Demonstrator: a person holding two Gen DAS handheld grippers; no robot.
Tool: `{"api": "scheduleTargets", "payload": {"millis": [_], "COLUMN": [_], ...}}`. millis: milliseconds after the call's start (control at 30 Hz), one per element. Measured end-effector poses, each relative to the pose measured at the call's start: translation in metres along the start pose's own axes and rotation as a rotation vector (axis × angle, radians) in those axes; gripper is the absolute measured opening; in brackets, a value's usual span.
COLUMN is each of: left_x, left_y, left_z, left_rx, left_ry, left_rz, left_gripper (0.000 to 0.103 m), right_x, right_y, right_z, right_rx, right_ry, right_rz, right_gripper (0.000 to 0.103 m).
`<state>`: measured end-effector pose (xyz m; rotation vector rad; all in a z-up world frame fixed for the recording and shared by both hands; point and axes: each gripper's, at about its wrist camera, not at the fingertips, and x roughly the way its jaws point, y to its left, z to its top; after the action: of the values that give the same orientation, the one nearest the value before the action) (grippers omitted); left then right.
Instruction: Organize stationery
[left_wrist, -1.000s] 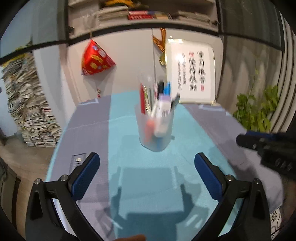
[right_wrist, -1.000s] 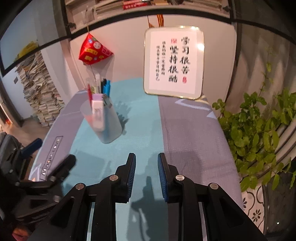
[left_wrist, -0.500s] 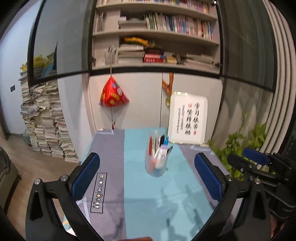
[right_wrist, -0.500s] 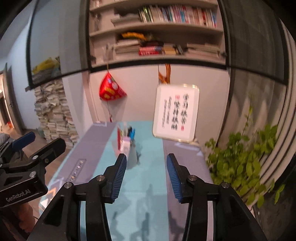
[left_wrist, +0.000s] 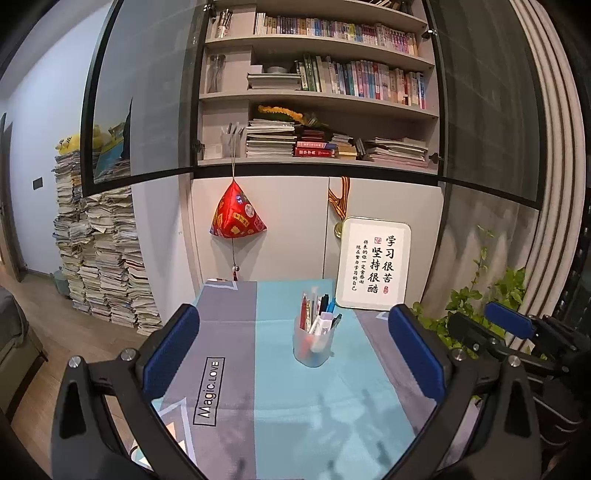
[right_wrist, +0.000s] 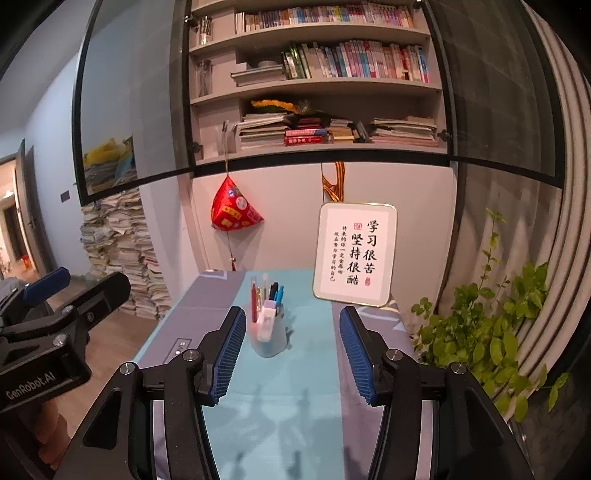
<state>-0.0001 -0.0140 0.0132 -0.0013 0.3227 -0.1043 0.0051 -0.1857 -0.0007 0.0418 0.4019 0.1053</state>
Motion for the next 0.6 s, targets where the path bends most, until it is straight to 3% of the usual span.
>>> {"api": "scheduleTargets", "payload": {"millis": [300,600], "left_x": [-0.015,-0.014], "left_y": [-0.008,-0.012], "left_z": [0.003,0.002], "left_rx": [0.024,0.035], "left_ry": [-0.055,-0.053], "left_rz": [0.004,-0.001], "left_gripper": [0.102,0.102], "right_x": [-0.007,-0.007], "right_y": [0.0,-0.006], "right_z": [-0.001,-0.002], "right_rx": [-0.001,0.028], "right_ry": [-0.006,-0.016], "right_rz": [0.009,0.006], "right_gripper": [0.054,0.054]}}
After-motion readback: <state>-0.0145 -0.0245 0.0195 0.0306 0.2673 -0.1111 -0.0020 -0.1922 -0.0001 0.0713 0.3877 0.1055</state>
